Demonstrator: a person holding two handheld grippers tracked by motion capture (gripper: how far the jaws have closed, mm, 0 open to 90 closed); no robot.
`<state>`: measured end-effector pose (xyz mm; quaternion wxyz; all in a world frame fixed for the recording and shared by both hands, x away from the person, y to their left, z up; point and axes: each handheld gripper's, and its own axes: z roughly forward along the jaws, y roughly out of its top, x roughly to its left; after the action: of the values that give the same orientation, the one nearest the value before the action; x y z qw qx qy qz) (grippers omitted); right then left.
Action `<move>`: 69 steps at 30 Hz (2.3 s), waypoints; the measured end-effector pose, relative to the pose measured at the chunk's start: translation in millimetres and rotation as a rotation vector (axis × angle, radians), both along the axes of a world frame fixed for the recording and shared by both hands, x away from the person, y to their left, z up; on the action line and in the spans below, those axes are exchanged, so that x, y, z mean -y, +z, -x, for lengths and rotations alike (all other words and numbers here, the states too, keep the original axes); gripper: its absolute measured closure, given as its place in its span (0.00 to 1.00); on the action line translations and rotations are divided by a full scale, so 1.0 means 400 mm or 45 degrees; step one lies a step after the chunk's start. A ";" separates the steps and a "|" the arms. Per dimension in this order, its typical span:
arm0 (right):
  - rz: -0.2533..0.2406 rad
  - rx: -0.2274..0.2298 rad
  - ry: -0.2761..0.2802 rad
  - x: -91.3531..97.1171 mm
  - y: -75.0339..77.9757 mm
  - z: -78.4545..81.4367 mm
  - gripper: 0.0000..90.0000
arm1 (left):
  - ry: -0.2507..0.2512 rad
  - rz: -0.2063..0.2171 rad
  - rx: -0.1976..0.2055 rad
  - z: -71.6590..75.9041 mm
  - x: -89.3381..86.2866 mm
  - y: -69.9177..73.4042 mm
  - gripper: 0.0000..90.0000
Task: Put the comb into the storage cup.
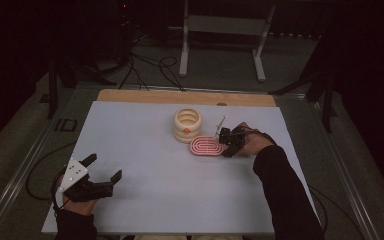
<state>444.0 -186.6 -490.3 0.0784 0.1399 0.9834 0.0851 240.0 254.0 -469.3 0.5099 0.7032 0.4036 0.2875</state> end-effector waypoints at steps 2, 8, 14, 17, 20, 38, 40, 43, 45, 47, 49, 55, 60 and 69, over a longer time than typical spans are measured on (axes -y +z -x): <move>0.003 0.000 0.007 0.000 0.000 0.001 0.67 | 0.000 0.000 0.000 0.000 0.000 0.000 0.00; 0.018 -0.016 0.019 -0.001 0.000 0.012 0.76 | 0.002 0.002 0.000 0.001 0.000 0.001 0.00; 0.011 -0.032 0.017 0.012 0.001 0.022 0.77 | 0.005 0.003 -0.001 0.001 -0.003 0.000 0.00; -0.030 -0.054 -0.031 0.032 0.001 0.035 0.77 | 0.005 0.003 -0.001 0.001 -0.002 0.000 0.00; -0.081 -0.067 -0.072 0.045 0.000 0.049 0.77 | 0.003 -0.002 -0.003 0.001 0.000 -0.001 0.00; -0.146 -0.097 -0.136 0.031 0.002 0.117 0.78 | -0.003 -0.005 -0.006 0.001 0.006 -0.001 0.00; -0.147 -0.141 -0.133 0.028 -0.003 0.113 0.78 | -0.003 -0.004 -0.006 0.001 0.007 -0.001 0.00; -0.163 -0.199 -0.176 0.027 -0.002 0.102 0.78 | -0.005 -0.006 -0.009 0.000 0.008 -0.002 0.00; -0.169 -0.215 -0.185 0.029 -0.003 0.097 0.77 | -0.005 -0.005 -0.009 0.000 0.008 -0.002 0.00; -0.178 -0.253 -0.212 0.030 -0.003 0.089 0.77 | -0.006 -0.008 -0.008 0.000 0.009 -0.002 0.00; -0.185 -0.283 -0.231 0.032 -0.003 0.082 0.77 | -0.007 -0.007 -0.009 0.000 0.010 -0.002 0.00; -0.170 -0.321 -0.254 0.025 -0.003 0.074 0.73 | -0.009 -0.006 -0.008 -0.001 0.012 -0.003 0.00; -0.143 -0.325 -0.260 0.017 -0.002 0.074 0.71 | -0.008 -0.006 -0.010 -0.001 0.011 -0.003 0.00; -0.067 -0.192 -0.244 -0.004 0.002 0.106 0.78 | 0.003 0.002 -0.009 0.000 0.004 -0.002 0.00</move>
<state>401.7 -185.1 -489.4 0.0084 0.2413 0.9660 0.0924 240.0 252.4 -470.2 0.5086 0.7034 0.4062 0.2854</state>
